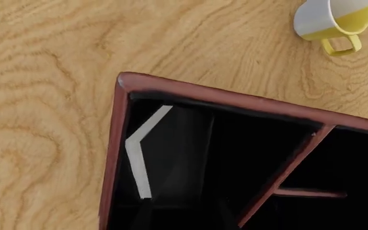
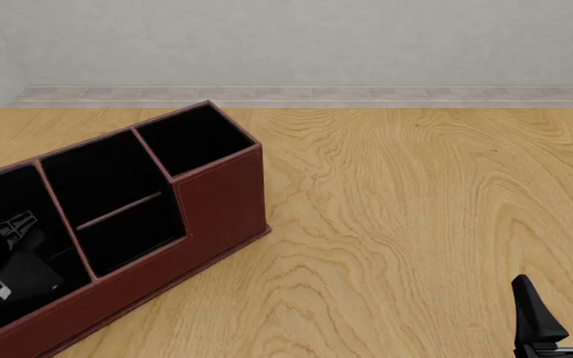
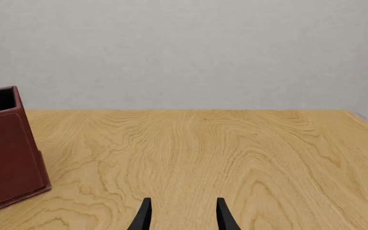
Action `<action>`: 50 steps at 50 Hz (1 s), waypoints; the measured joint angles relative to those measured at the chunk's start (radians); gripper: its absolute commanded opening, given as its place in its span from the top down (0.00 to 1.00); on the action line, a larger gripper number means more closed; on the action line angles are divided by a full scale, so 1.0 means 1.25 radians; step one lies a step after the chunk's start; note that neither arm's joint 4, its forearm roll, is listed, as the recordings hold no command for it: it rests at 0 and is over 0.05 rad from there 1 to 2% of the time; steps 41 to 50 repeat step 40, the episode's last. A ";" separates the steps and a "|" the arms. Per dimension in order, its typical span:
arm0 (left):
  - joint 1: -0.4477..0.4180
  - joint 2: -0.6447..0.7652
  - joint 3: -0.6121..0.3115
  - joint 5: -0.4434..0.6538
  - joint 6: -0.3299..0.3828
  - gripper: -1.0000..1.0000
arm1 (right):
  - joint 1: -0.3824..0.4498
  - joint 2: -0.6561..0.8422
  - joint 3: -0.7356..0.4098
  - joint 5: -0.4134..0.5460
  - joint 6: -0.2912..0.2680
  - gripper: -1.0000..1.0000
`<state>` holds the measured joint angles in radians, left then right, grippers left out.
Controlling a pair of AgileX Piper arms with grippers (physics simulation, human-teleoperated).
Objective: Pick up the book and place it in the left compartment of the caddy.
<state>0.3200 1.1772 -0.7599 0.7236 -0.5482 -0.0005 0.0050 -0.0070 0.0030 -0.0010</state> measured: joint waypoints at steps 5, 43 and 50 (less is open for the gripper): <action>-0.006 -0.037 -0.006 0.033 -0.003 0.00 | 0.000 0.000 0.000 0.000 0.000 0.00; -0.139 -0.468 -0.020 0.336 -0.098 0.00 | 0.000 0.000 0.000 0.000 0.000 0.00; -0.139 -0.468 -0.020 0.336 -0.098 0.00 | 0.000 0.000 0.000 0.000 0.000 0.00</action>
